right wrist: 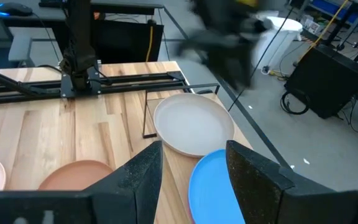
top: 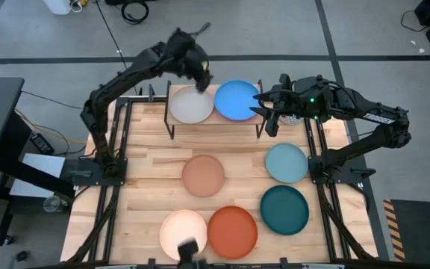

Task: Place and stack plates onto a shelf
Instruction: Stack the light pink plate on the gray plate on the shelf

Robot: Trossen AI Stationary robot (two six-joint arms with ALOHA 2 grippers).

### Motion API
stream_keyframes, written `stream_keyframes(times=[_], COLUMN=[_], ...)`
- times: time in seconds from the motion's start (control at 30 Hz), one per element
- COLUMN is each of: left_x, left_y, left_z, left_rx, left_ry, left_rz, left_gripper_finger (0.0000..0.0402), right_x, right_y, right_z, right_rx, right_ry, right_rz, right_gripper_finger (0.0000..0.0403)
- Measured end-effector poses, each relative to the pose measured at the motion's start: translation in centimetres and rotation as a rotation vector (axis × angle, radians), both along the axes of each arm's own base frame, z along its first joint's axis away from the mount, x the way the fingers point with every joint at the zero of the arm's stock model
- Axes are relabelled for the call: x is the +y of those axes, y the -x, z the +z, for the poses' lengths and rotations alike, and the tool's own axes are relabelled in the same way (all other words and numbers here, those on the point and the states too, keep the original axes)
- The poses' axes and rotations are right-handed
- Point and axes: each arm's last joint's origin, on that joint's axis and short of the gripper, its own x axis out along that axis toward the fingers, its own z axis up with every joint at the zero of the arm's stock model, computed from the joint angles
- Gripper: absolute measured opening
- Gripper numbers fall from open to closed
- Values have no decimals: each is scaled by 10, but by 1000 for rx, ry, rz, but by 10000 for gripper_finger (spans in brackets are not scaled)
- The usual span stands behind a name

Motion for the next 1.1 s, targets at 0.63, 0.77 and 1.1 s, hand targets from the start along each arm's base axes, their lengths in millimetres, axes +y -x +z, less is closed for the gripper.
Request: stream_keyframes(times=[0.63,0.77,1.1], left_x=[-219,-250,-310], left_y=[-12,-8,17], left_z=[-84,-117,-169], left_rx=[372,436,569], left_ry=[28,26,234], left_rz=[-703,-775,-724], left_gripper_finger=[141,141,141], right_x=[-1,-1,0], right_y=[2,2,3], right_z=[-4,-4,-5], right_rx=[26,24,33], right_ry=[-43,-54,-62], right_rz=[-46,-51,-53], right_gripper_finger=[183,183,183])
